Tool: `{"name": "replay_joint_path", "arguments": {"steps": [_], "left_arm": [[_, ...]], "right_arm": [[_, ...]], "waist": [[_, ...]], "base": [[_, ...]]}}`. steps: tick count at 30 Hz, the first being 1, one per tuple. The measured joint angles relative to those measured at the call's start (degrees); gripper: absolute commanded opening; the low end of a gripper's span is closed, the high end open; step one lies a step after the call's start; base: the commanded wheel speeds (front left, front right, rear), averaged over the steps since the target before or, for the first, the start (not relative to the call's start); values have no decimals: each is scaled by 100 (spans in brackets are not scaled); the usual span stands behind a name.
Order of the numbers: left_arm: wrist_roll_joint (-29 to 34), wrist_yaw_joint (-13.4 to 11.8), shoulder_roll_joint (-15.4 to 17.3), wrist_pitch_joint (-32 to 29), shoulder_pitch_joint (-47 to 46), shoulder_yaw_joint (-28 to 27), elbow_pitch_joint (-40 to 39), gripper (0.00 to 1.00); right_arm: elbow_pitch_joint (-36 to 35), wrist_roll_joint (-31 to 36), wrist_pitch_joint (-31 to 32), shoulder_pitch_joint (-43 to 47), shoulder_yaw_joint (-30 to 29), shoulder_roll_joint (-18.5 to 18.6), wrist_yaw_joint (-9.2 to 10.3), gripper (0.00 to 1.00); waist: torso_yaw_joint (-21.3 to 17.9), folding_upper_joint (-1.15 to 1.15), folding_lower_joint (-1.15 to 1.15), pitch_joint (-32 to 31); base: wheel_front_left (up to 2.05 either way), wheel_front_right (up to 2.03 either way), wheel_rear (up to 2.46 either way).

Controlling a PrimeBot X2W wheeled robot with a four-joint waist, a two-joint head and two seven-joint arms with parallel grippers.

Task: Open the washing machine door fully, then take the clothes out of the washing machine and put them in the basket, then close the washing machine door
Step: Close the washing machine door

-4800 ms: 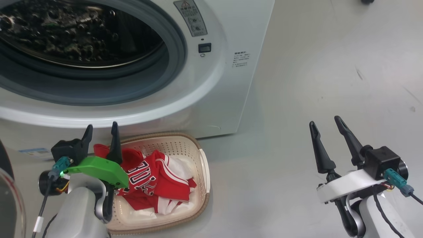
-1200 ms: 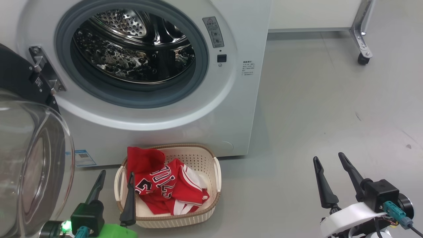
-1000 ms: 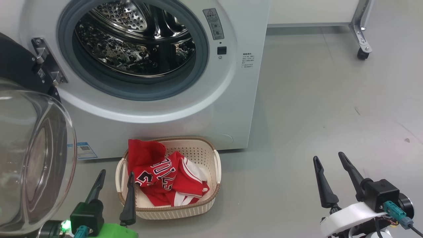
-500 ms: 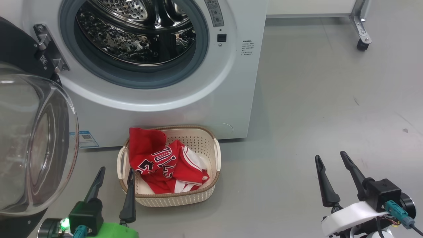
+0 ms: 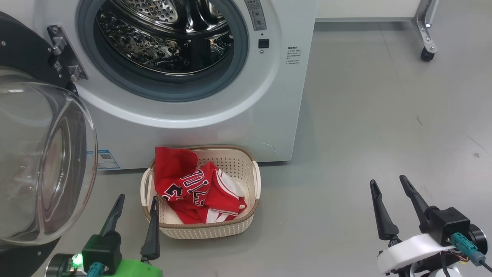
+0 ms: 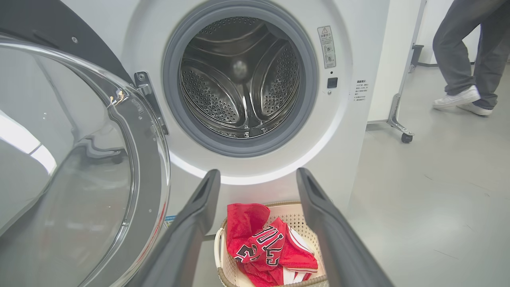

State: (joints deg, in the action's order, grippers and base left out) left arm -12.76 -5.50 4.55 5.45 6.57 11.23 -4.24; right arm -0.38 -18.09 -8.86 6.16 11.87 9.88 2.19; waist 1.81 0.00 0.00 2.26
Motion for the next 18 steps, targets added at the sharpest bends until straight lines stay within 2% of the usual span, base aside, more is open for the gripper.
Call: {"name": "replay_joint_path", "arguments": {"steps": [6, 18], "left_arm": [[16, 0, -1, -1, -2, 47, 10, 100], [18, 1, -1, -10, -7, 137, 10, 100]], "right_arm": [[1, -1, 0, 2, -56, 23, 31, 100], [-48, -12, -2, 83, -152, 74, 57, 100]], "waist": [[103, 0, 0, -41], [617, 0, 0, -77]], "base": [[0, 0, 0], [0, 0, 0]]}}
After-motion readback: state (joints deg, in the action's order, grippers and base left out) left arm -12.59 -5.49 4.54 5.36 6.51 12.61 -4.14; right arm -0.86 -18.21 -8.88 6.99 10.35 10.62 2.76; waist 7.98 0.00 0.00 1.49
